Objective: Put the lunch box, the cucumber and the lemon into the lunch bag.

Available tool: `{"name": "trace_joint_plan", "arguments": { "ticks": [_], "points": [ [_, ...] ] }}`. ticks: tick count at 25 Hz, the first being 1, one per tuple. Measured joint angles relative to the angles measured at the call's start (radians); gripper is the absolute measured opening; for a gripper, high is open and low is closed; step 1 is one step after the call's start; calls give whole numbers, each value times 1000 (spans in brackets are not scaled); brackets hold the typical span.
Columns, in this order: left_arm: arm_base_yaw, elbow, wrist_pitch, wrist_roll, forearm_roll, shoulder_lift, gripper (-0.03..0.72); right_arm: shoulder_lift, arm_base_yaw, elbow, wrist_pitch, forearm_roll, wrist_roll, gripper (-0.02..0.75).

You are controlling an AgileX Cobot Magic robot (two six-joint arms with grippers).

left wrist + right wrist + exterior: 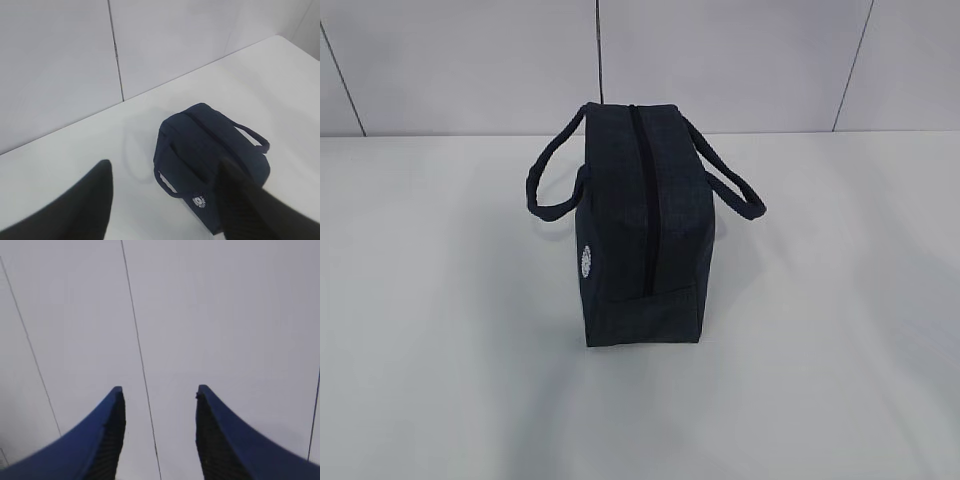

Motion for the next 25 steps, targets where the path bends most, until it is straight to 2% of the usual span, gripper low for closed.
{"name": "trace_joint_plan", "arguments": {
  "ticks": [5,12,18,25],
  "points": [
    [-39,0,74,-29,0,-85,456,-267,0,269,0,-44,29,357],
    [-108,37,105,-85,0,-184,446,-686,0,805,0,-141,40,356],
    [-111,201,113,-138,5,-347,445,-956,6,1200,2,-129,42,357],
    [-112,472,68,-157,12,-607,445,-1136,32,1493,4,-89,-9,357]
  ]
}}
